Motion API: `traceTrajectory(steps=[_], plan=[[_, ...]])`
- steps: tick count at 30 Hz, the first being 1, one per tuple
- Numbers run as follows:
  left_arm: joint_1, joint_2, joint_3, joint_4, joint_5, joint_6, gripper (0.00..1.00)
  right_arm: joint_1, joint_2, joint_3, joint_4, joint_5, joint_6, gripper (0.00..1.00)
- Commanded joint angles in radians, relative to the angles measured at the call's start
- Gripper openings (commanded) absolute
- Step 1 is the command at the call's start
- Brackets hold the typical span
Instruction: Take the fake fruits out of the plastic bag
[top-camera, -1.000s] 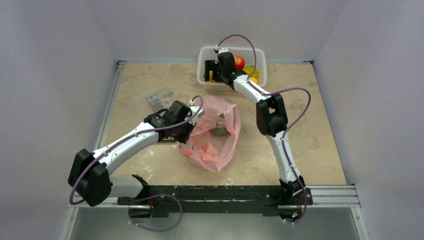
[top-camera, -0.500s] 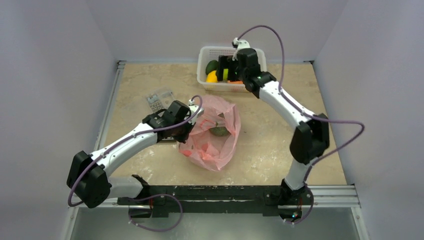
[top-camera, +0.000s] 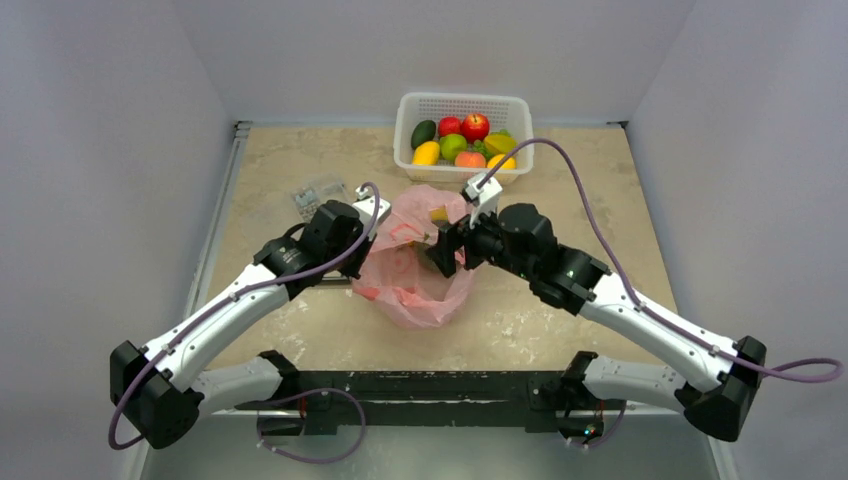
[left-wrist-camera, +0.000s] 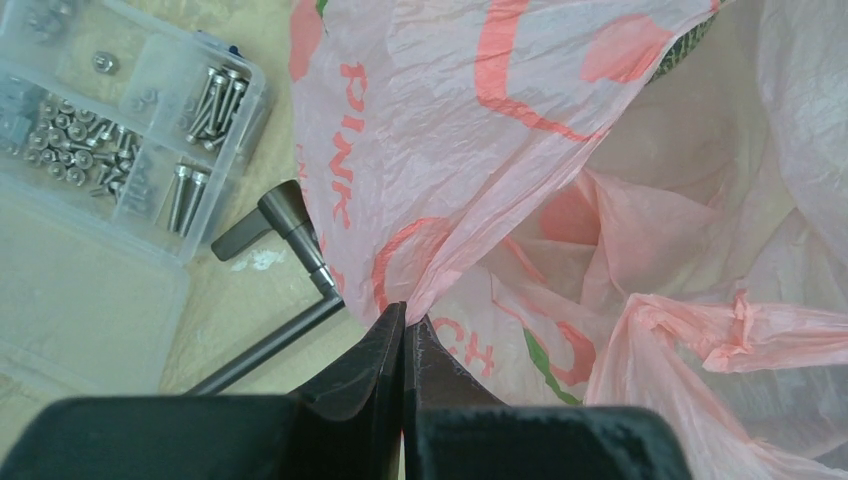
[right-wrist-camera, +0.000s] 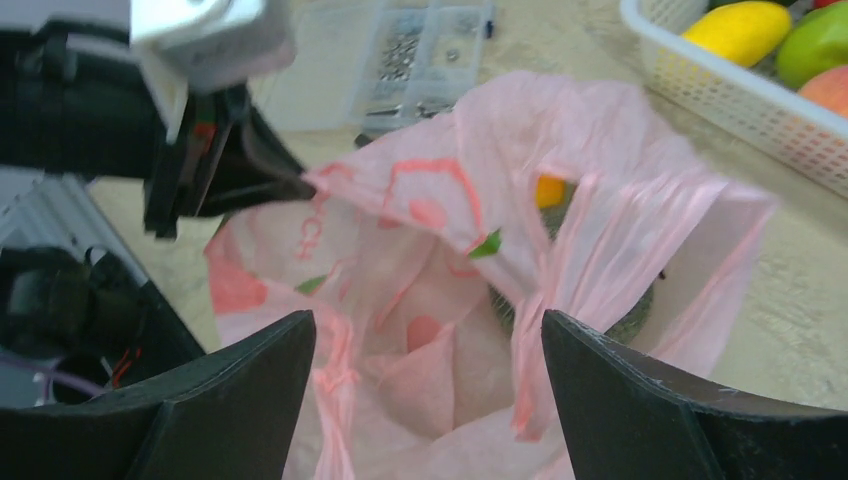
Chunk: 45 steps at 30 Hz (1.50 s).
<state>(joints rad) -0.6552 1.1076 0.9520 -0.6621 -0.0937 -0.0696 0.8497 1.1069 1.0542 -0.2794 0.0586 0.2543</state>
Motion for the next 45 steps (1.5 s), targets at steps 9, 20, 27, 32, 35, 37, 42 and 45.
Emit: traceTrajectory(steps=[9,20,27,32,35,37,42,45], plan=[[-0.001,-0.041,-0.010,0.039,-0.028,-0.023,0.00,0.164,0.123,-0.116,0.124,0.140,-0.051,0.52],[-0.004,-0.012,-0.019,0.051,-0.017,-0.022,0.00,0.164,0.502,0.030,0.418,0.308,-0.246,0.43],[-0.005,0.026,-0.007,0.041,-0.040,-0.026,0.00,0.112,0.660,0.084,0.603,0.386,-0.383,0.50],[-0.003,0.041,-0.005,0.037,-0.053,-0.032,0.00,0.084,0.709,0.046,0.795,0.396,-0.484,0.61],[-0.004,0.049,-0.001,0.031,-0.060,-0.034,0.00,0.066,0.732,0.060,0.818,0.357,-0.495,0.68],[-0.004,0.045,-0.002,0.032,-0.070,-0.036,0.00,0.045,0.757,0.084,0.807,0.334,-0.483,0.72],[-0.004,0.018,-0.013,0.044,-0.094,-0.041,0.00,0.001,0.797,0.096,0.760,0.309,-0.437,0.79],[-0.003,0.009,-0.016,0.050,-0.112,-0.044,0.00,-0.011,0.812,0.100,0.712,0.311,-0.426,0.82]])
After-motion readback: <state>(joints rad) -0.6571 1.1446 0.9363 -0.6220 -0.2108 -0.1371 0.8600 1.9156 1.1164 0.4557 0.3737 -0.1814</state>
